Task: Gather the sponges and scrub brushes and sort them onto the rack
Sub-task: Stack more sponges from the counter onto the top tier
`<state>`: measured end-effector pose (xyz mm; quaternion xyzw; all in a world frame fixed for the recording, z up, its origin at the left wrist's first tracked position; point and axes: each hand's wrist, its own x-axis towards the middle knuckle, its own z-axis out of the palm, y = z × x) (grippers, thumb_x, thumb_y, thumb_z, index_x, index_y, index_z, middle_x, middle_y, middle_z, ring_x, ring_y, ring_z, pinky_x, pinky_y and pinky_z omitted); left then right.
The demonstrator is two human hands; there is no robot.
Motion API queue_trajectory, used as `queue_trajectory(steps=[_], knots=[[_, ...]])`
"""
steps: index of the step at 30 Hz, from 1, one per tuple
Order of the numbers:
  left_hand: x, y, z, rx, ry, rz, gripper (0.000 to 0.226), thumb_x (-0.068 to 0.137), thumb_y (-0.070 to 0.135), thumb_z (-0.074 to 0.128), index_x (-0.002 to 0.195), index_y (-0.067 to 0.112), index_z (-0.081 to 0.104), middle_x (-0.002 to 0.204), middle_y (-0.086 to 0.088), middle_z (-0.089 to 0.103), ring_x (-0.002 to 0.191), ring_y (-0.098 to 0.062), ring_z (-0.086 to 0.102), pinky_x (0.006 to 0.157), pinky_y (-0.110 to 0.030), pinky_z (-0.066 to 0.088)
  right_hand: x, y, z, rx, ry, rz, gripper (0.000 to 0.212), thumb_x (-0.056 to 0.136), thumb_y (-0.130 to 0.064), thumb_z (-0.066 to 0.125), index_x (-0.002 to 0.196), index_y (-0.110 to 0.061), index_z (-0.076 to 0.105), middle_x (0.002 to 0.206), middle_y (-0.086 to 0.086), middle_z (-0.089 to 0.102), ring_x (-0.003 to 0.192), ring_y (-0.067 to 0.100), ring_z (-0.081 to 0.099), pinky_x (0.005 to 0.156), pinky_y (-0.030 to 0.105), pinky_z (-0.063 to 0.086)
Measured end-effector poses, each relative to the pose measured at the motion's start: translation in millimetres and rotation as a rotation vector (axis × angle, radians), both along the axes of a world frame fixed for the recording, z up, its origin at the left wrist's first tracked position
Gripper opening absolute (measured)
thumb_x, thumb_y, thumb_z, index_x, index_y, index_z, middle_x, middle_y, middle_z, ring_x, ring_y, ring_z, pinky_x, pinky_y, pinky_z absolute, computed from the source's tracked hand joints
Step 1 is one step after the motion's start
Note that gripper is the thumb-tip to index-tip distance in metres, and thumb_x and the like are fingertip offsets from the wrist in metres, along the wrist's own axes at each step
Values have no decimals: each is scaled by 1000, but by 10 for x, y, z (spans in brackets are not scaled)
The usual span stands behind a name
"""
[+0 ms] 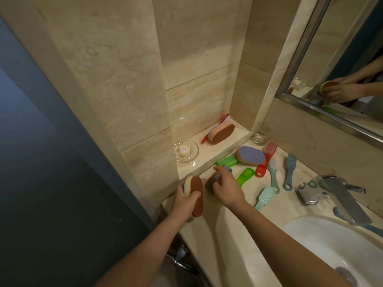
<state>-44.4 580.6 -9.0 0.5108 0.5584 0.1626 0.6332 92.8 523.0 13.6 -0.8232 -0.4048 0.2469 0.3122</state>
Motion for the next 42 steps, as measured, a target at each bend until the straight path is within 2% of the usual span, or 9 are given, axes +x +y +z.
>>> queue_trajectory(steps=[5,10,14,20,23,26,30,34,42], knots=[[22,124,-9,16,33,3,49,84,26,65,129,18,46,111,-2,58,95,-17,56,64,-26,43,141,174,-86,-393,-210,191,67,96,-36,44,153,-29,8,123,15,61,104,33,62,79,38,51],[25,173,-20,-33,50,5,56,85,29,66,135,22,43,119,-4,56,103,-22,56,63,-26,44,169,227,-161,-452,-153,231,54,98,-44,42,146,-27,24,132,13,56,103,32,64,88,45,54],[34,160,-23,-4,25,25,54,84,29,66,133,22,44,111,0,58,93,-15,56,60,-24,43,201,196,-185,-317,-82,166,34,94,-43,50,120,-23,39,108,13,63,91,32,63,80,45,53],[177,-2,107,119,-115,68,46,85,19,64,128,22,49,112,5,62,88,-1,57,57,-12,45,241,-3,-154,-38,115,-93,27,95,-44,47,96,-18,36,71,1,54,69,27,55,66,42,43],[312,-142,264,140,-154,99,42,85,23,62,125,19,48,106,4,62,86,-7,60,48,-10,44,311,-194,-103,94,217,-168,18,97,-32,48,90,-21,35,73,3,50,63,23,52,62,45,49],[474,-289,425,153,-193,99,36,86,26,60,119,17,48,104,1,61,84,-10,61,48,-15,44,402,-425,15,216,265,-257,21,98,-23,46,84,-28,32,76,3,46,59,17,49,47,27,43],[771,-546,658,181,-255,65,29,89,25,61,115,15,55,106,-4,65,85,-12,63,62,-24,46,568,-817,254,346,228,-354,22,95,-14,49,87,-30,34,97,5,45,93,34,53,76,45,49],[1076,-879,907,224,-345,-30,36,92,24,60,125,12,56,114,-5,65,98,-18,64,76,-26,50,691,-1318,537,423,182,-415,26,87,-18,60,90,-33,39,105,-6,39,104,26,48,89,50,50],[1648,-1736,1377,255,-466,-193,33,94,22,59,124,11,52,121,-10,63,105,-22,63,90,-34,52,941,-2448,1080,501,51,-532,55,58,-15,78,93,-37,41,112,-1,42,94,9,52,69,14,43]])
